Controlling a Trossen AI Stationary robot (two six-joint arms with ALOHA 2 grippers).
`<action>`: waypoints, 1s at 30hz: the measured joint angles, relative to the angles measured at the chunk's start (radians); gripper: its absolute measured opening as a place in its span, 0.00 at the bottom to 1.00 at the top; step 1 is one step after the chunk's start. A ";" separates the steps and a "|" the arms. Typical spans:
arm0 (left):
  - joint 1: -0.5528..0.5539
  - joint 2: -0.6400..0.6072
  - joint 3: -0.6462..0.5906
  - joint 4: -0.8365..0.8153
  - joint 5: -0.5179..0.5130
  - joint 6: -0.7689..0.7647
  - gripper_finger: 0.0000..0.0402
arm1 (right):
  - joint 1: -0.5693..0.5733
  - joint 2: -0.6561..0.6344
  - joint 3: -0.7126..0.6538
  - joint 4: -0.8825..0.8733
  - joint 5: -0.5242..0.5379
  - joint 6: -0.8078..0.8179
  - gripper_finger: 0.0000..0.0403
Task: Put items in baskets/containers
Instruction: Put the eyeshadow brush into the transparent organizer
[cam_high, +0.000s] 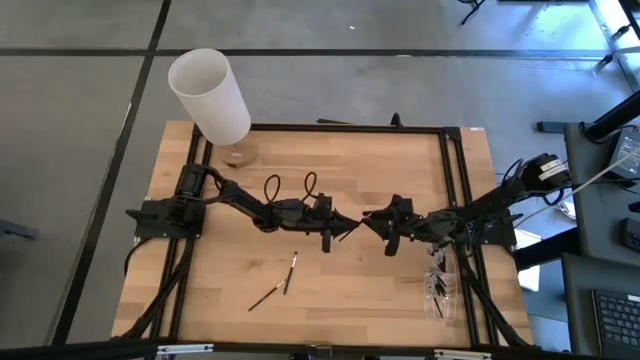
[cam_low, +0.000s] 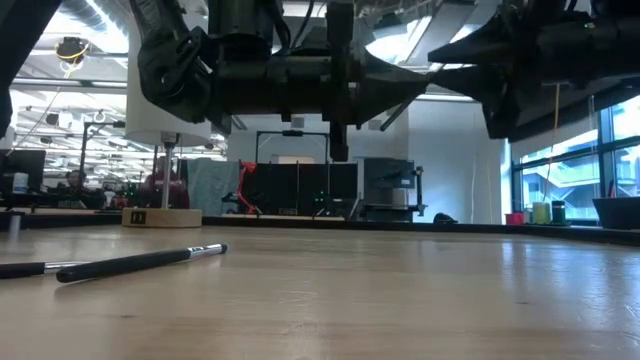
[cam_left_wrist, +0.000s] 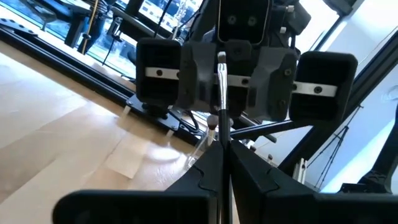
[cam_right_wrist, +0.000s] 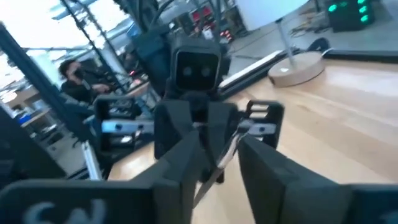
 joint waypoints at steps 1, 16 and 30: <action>0.000 0.000 0.000 0.000 0.000 0.000 0.04 | -0.005 0.000 0.000 -0.007 -0.017 0.003 0.26; 0.000 0.000 0.000 -0.012 -0.003 0.001 0.08 | -0.022 0.000 0.009 -0.035 -0.045 -0.012 0.05; 0.030 -0.001 0.001 -0.252 0.087 0.112 0.41 | -0.012 -0.055 0.701 -1.519 -0.036 0.127 0.05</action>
